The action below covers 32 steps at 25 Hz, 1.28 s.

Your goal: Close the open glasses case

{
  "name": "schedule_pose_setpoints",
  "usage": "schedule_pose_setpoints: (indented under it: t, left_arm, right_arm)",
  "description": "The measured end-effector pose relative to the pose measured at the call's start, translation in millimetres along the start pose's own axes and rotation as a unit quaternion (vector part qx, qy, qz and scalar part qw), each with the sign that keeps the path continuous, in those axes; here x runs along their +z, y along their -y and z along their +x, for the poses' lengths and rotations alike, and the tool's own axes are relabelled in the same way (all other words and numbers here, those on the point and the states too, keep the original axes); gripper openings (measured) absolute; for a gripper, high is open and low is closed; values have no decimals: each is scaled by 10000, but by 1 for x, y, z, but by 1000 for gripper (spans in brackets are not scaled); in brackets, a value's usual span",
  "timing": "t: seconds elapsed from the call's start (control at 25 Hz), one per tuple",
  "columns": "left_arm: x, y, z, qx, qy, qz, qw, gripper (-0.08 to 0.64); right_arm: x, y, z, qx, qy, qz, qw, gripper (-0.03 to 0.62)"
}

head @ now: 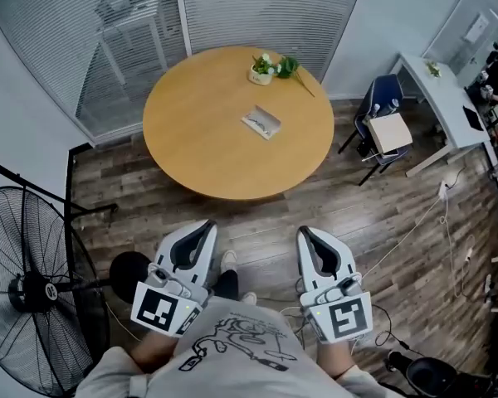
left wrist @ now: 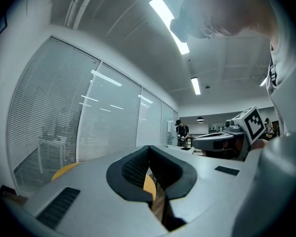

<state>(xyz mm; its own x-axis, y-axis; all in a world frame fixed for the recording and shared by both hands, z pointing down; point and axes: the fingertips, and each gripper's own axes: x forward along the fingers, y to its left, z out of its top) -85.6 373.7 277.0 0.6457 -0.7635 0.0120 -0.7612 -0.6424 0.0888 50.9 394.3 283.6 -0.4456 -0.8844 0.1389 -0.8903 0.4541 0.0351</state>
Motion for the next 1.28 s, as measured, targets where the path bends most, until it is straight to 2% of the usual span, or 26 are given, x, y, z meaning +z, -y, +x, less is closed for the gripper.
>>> schedule_pose_setpoints:
  t: [0.8, 1.28]
  left_arm:
    - [13, -110, 68, -45, 47, -95, 9999, 18]
    - [10, -154, 88, -172, 41, -85, 9998, 18]
  right_arm:
    - [26, 15, 131, 117, 11, -130, 9998, 9]
    - [22, 11, 179, 113, -77, -194, 9997, 9]
